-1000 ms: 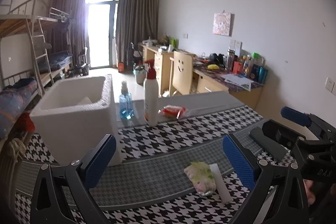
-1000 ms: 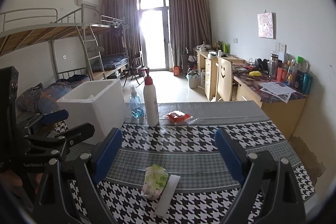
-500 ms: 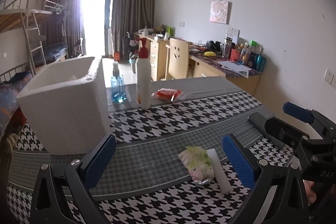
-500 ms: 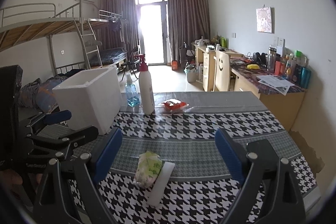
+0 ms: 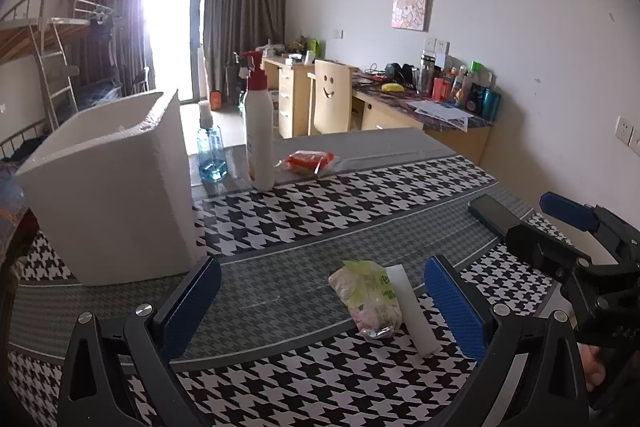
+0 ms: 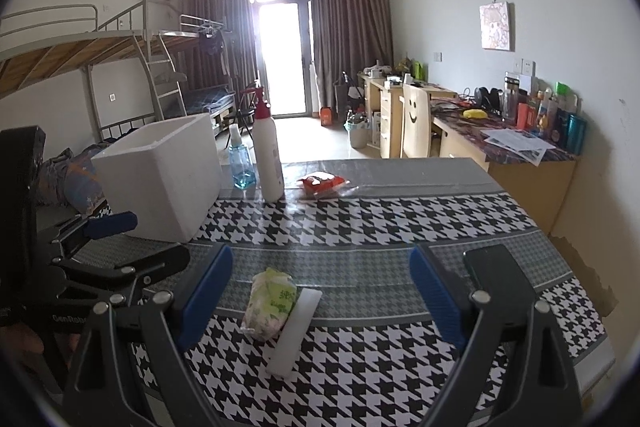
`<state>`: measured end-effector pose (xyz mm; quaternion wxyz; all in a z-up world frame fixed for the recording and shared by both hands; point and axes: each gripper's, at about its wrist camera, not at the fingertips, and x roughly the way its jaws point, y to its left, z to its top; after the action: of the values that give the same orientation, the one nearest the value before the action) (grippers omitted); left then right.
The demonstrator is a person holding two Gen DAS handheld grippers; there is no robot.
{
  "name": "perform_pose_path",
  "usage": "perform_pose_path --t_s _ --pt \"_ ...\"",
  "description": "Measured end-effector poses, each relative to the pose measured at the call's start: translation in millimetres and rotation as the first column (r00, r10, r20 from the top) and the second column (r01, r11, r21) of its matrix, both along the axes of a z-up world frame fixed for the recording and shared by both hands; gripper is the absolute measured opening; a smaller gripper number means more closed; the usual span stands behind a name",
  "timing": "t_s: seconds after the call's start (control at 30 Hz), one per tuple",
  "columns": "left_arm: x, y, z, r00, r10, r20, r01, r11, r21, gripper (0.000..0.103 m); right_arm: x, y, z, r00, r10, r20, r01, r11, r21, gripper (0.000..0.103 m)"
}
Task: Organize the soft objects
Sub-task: 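Move both grippers back toward the green-and-white tissue pack on the table, then grasp the green-and-white tissue pack with the left gripper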
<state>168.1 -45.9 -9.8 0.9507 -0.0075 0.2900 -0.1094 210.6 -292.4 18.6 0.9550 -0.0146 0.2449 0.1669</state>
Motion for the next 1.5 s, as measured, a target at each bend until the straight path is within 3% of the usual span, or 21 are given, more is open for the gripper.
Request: perform_pose_path --t_s 0.6,1.1,1.5 --pt "17.2 -10.1 -33.1 0.998 -0.019 -0.066 0.019 1.000 0.007 0.102 -0.9 -13.7 -39.9 0.994 -0.019 -0.108 0.021 1.000 0.018 0.092" --pt "36.3 -22.0 -59.4 0.983 -0.054 -0.176 0.050 0.998 -0.030 0.101 0.0 -17.1 -60.5 0.988 0.000 -0.156 0.000 1.000 0.001 0.092" --pt "51.4 -37.0 -75.5 0.969 -0.070 -0.237 0.071 0.997 -0.002 0.079 -0.3 -9.4 -77.7 0.982 0.047 -0.182 -0.052 0.998 -0.020 0.092"
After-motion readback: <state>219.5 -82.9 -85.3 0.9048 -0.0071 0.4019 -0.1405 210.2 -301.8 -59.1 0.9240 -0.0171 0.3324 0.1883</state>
